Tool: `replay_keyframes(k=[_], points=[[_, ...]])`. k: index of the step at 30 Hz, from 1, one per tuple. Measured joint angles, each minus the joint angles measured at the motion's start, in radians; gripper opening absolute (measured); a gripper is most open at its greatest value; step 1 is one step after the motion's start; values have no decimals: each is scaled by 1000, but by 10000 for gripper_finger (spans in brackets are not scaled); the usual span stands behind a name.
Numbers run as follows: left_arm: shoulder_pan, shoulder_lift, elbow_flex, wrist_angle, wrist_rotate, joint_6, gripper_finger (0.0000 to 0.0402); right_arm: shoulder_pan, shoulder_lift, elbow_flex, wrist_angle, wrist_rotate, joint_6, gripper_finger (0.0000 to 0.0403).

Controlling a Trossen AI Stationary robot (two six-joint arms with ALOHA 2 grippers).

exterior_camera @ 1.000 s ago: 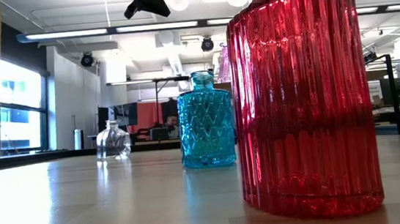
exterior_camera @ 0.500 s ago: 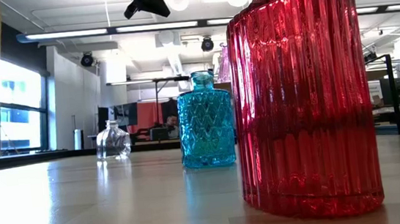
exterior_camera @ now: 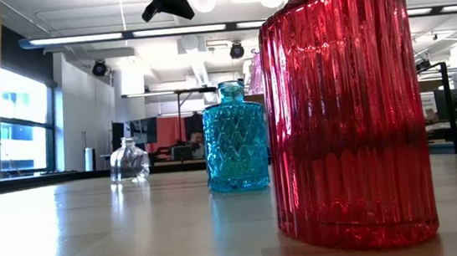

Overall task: Sort vases onto shelf
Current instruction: Put the right pink vase on the shelf aligned with the pink vase

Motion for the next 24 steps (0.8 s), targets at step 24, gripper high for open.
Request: replay_keyframes(k=[24], points=[[0, 0, 0, 6, -20, 19, 31, -293, 0, 338, -340, 51, -476, 0]])
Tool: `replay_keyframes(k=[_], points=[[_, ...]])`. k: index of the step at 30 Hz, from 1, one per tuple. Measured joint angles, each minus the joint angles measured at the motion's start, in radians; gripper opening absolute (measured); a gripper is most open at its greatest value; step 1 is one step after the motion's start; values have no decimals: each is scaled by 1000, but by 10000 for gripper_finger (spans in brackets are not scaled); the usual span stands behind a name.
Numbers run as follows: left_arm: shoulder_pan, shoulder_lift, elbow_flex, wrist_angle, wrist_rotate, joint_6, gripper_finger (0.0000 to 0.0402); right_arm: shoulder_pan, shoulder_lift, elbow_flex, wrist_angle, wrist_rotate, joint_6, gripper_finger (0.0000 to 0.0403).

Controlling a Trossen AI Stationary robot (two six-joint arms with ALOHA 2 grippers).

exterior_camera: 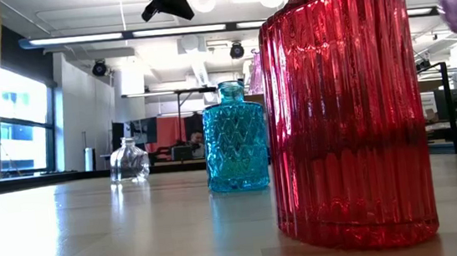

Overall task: Sort vases onto shelf
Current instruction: Put the right pink vase on the shelf aligned with the pink vase

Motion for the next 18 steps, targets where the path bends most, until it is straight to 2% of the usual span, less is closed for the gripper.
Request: replay_keyframes(k=[5, 9, 18], points=[[1, 0, 0, 9, -3, 66, 31, -67, 0, 65, -52, 0, -122, 0], [2, 10, 0, 33, -40, 68, 31, -124, 0, 99, -77, 0, -222, 0], [-2, 12, 0, 53, -43, 68, 31, -254, 0, 137, -88, -23, -426, 0]])
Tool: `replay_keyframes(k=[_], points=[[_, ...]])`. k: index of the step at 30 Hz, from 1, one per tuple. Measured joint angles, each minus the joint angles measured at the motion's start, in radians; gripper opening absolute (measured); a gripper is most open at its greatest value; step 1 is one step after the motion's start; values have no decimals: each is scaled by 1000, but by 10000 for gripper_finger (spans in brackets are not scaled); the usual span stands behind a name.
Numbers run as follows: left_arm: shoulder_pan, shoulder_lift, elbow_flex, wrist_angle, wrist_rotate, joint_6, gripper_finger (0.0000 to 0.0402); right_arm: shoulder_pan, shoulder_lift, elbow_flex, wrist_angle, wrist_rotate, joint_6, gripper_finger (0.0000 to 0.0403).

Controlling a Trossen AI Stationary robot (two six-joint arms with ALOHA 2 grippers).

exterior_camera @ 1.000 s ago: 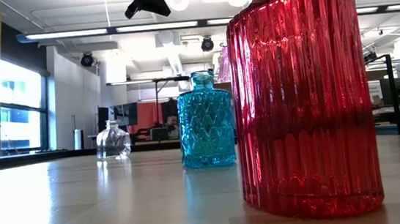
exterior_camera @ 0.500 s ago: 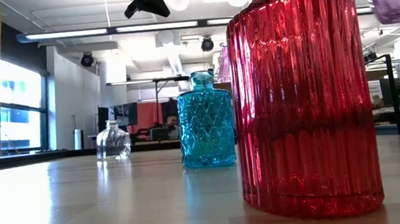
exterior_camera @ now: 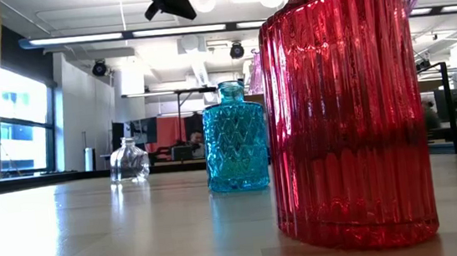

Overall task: Sort vases onto shelf
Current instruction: Put the right pink vase on the shelf aligned with the pink vase

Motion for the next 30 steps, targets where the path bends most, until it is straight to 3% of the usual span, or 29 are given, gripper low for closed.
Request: replay_keyframes(k=[12, 21, 30], points=[[-7, 2, 0, 1, 18, -24, 31, -195, 0, 1, -7, -63, -264, 0], [-51, 2, 0, 1, 215, 17, 30, -338, 0, 1, -4, -96, -451, 0], [-130, 2, 0, 1, 239, 28, 30, -436, 0, 1, -4, -129, -585, 0]])
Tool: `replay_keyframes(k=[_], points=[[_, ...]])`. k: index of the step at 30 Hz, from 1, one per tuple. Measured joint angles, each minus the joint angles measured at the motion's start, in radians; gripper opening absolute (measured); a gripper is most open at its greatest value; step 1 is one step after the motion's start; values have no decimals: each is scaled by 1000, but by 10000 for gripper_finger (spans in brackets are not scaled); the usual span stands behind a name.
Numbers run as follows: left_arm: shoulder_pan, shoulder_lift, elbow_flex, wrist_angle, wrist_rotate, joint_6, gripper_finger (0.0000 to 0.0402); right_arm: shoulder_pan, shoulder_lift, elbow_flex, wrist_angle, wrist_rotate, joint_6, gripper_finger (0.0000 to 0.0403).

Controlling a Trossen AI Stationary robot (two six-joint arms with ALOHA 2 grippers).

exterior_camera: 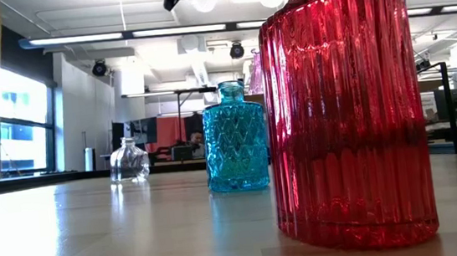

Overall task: Sort vases onto shelf
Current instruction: Put the right pink vase on the shelf aligned with the pink vase

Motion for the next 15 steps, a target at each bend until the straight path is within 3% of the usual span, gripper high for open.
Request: replay_keyframes(k=[15], points=[[-132, 0, 0, -1, -1, -133, 30, -84, 0, 0, 0, -18, -149, 0]])
